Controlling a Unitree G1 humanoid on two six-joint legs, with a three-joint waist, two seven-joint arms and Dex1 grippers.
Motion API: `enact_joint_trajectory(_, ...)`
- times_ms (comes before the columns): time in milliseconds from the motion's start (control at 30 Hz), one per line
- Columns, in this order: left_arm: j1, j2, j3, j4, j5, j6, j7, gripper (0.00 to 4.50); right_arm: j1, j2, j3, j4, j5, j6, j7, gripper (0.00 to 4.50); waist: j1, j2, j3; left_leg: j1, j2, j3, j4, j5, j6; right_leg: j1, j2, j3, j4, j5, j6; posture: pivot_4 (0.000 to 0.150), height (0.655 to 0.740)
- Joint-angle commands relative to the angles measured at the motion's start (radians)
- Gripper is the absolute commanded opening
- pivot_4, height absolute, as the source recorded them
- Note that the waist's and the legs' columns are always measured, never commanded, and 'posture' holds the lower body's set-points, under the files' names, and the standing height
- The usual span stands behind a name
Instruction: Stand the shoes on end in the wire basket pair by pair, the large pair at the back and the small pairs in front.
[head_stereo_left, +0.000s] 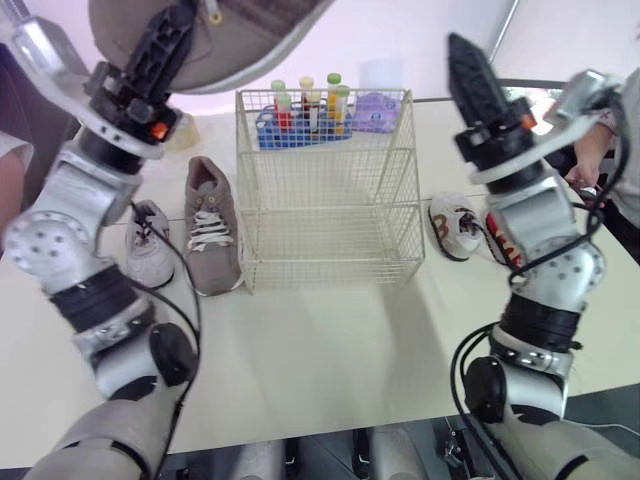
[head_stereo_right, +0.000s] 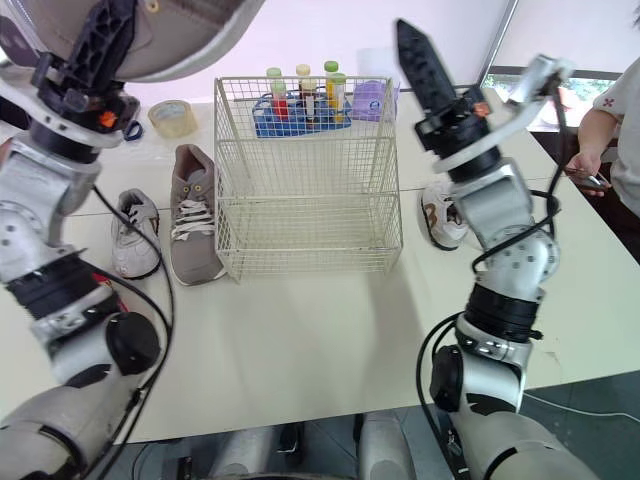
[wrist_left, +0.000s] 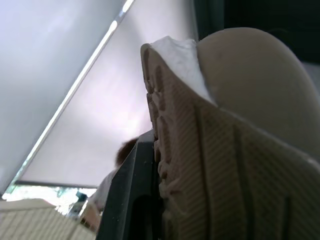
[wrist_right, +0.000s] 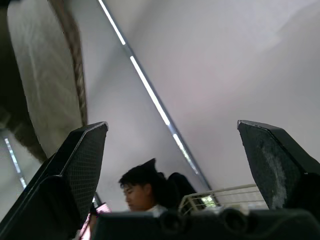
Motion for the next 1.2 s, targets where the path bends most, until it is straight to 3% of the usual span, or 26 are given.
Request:
enact_joint_trajectory(33, -0.006, -0.040, -0.011, -0.059, -0.044, -0.125, 0.044, 0.66, -0.080, 0.038, 0.054, -0.042, 0.014, -0.037, -0.011, 4.48, 0.002, 0.000, 0.000, 0.000, 0.000, 0.001, 0.000, 0.000, 0.000, 0.000, 0.001, 0.000, 0.001, 0.000, 0.000, 0.150, 0.7400)
enact_joint_trajectory(367, 0.099, -0.070, -0.132, -0.090, -0.120, -0.157, 0.067, 0.66, -0.166, 0.068, 0.133, 0.048, -0.082, -0.138, 0.076, 4.48, 0.007, 0.000, 0.000, 0.000, 0.000, 0.000, 0.005, -0.001, 0.004, 0.004, 0.002, -0.001, -0.002, 0.000, 0.000, 0.150, 0.7400)
enact_joint_trajectory(900, 0.227, -0.054, -0.272, -0.083, -0.088, -0.184, 0.027, 0.66, -0.255, 0.071, 0.128, 0.094, -0.063, -0.177, 0.134, 4.48, 0.005, 0.000, 0.000, 0.001, 0.000, 0.000, 0.003, -0.001, 0.004, 0.004, 0.003, -0.001, -0.003, 0.000, 0.001, 0.150, 0.7400)
enact_joint_trajectory(1000, 0.229, -0.046, -0.281, -0.084, -0.088, -0.188, 0.031, 0.66, -0.252, 0.070, 0.136, 0.085, -0.063, -0.169, 0.134, 3.57, 0.004, 0.000, 0.000, 0.001, 0.000, 0.000, 0.003, -0.001, 0.004, 0.004, 0.003, -0.001, -0.003, 0.000, 0.001, 0.150, 0.7400)
enact_joint_trajectory(1100, 0.231, -0.034, -0.285, -0.077, -0.087, -0.190, 0.029, 0.66, -0.245, 0.063, 0.142, 0.080, -0.065, -0.161, 0.142, 2.17, 0.004, 0.000, 0.000, 0.001, 0.000, 0.000, 0.003, -0.001, 0.004, 0.004, 0.003, -0.001, -0.003, 0.000, 0.001, 0.150, 0.7400)
enact_joint_trajectory(1200, 0.234, -0.020, -0.287, -0.079, -0.089, -0.193, 0.029, 0.66, -0.238, 0.047, 0.144, 0.072, -0.062, -0.145, 0.152, 1.68, 0.004, 0.000, 0.000, 0.001, 0.000, 0.000, 0.003, -0.001, 0.004, 0.004, 0.003, -0.001, -0.003, 0.000, 0.001, 0.150, 0.7400)
